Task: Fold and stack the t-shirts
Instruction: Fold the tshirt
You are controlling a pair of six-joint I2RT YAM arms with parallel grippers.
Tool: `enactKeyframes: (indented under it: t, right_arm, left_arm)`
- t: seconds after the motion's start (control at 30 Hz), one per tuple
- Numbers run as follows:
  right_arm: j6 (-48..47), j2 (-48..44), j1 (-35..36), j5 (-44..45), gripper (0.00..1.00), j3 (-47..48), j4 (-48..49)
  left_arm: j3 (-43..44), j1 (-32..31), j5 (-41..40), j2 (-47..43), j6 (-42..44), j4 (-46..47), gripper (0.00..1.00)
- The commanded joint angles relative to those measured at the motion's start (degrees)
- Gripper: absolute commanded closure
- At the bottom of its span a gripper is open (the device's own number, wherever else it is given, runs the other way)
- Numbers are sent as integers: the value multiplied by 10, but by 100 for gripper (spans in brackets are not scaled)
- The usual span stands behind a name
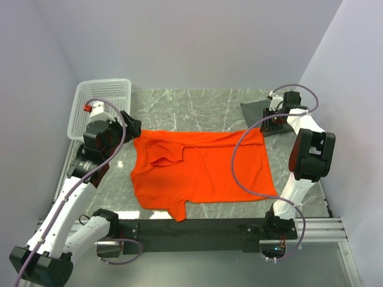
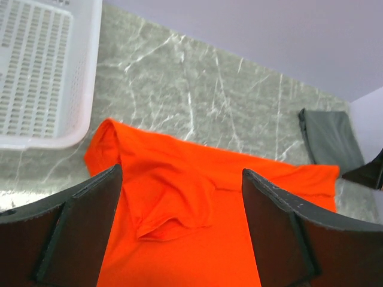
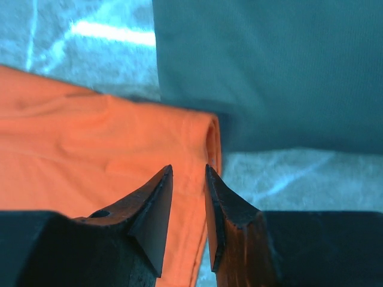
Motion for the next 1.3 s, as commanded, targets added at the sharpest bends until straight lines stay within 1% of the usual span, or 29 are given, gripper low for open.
enactKeyframes:
  t: [0.0,0.2,0.27,0.37,0.4,0.5,0.57,0.7,0.87,0.9,0.93,1.0,1.1,1.17,1.2,1.23,1.27]
  right_arm:
    - [13,25,4,-23,65,45,-17]
    - [20,64,4,-11,64,76,-28]
    - [20,72,4,-9,65,77,-30]
    - [21,72,3,-12,80,73,-27]
    - [23,70,3,-3,92,67,-24]
    - [32,52,3,34,100,49,3]
    - [35,43,3,50,100,47,11]
    - [34,49,4,61,100,57,-5]
    - [29,43,4,91,100,46,-6]
    - [29,40,4,93,96,42,-5]
    - [28,34,4,96,88,40,-4]
    - [26,24,4,103,66,38,-4]
    - [16,-27,4,118,52,29,-1]
    - [-12,-60,4,118,51,15,-1]
    - [-28,-79,4,102,48,-2,-3]
    - [-73,-119,4,82,47,-14,-14]
    - [-109,-140,4,56,46,-28,-28]
  left_arm:
    - [-37,3,8,-23,19,-36,14]
    - [-73,3,8,-64,14,-56,14]
    - [-74,3,6,-74,14,-62,14]
    - [-75,3,6,-82,13,-68,14]
    - [-77,3,6,-82,13,-69,14]
    - [-80,3,8,-87,10,-70,14]
    - [-83,3,10,-90,9,-68,14]
    - [-85,3,18,-87,2,-66,14]
    - [-97,3,47,-89,-20,-61,14]
    - [-100,3,51,-90,-25,-59,14]
    - [-103,3,60,-90,-36,-57,14]
    - [-110,3,67,-88,-50,-57,14]
    - [-111,3,81,-86,-91,-73,14]
    - [-111,3,96,-88,-132,-96,15]
    - [-111,3,104,-88,-144,-107,15]
    - [-111,3,112,-87,-164,-118,15]
    - [-108,4,125,-86,-174,-153,16]
